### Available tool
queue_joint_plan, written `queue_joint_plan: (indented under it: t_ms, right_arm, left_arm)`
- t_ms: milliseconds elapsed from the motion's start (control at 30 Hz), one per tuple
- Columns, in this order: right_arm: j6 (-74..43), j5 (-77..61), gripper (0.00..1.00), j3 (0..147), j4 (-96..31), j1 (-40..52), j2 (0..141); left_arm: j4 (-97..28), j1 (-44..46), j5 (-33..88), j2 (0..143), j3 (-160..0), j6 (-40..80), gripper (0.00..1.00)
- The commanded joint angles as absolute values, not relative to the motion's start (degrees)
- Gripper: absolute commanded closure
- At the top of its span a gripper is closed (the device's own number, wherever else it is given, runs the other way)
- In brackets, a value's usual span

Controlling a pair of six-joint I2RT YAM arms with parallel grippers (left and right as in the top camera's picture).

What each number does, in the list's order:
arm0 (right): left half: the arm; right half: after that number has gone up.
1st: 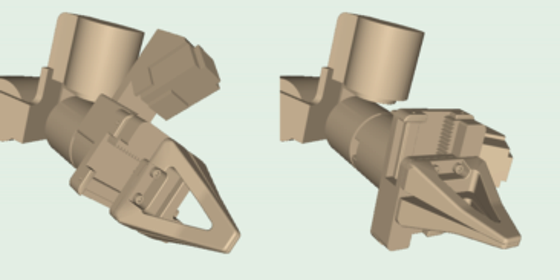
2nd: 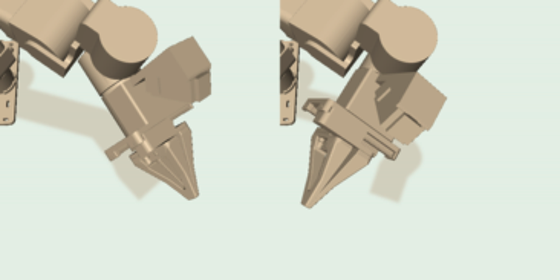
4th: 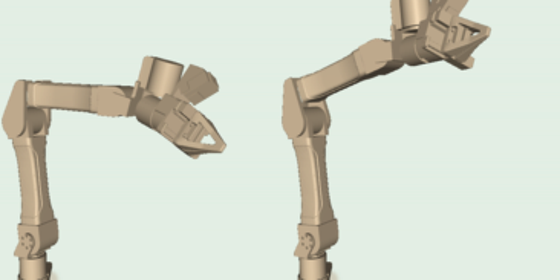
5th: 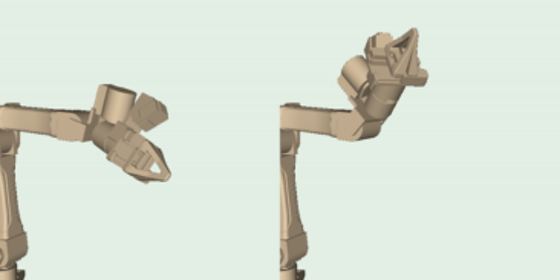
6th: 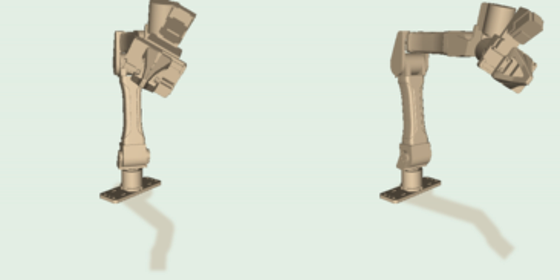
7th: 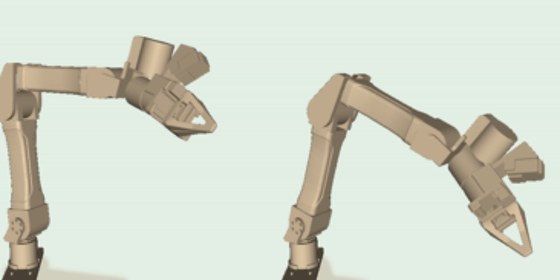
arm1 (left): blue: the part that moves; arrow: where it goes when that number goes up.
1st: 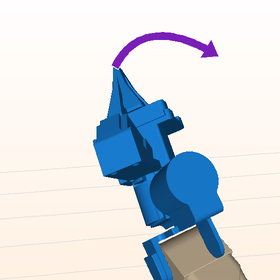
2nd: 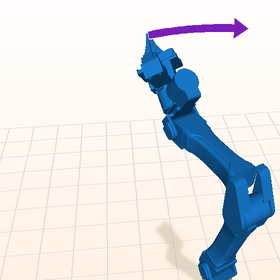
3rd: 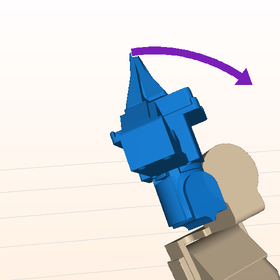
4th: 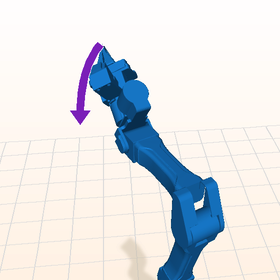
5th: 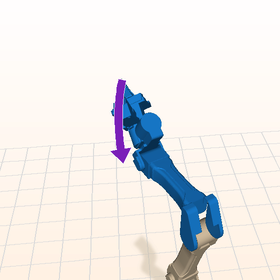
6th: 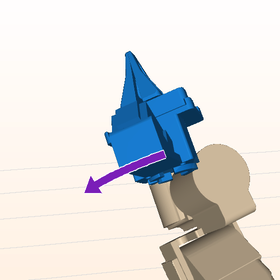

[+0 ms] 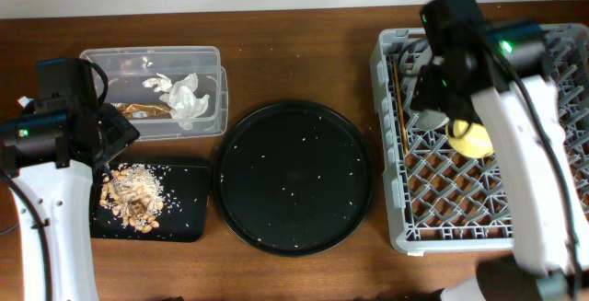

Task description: Sort waste into correct bins and load items into the dishwasher rack

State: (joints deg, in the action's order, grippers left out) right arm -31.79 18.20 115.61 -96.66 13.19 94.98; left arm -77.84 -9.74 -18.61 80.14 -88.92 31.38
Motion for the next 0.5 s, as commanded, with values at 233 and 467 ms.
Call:
queue_joint_plan:
  t_ms: [233, 467]
  right_arm:
    - [-39.11, 13.21, 0.02, 83.05, -96.49, 22.15, 63.35]
    - [-39.7, 2.04, 0.02, 73.76, -97.1, 22.11, 57.39]
  left_arm:
    - [-77.69, -9.91, -18.81, 79.53, -89.19, 32.12, 0.01]
    - [-77.69, -9.91, -18.81, 79.53, -89.19, 32.12, 0.0]
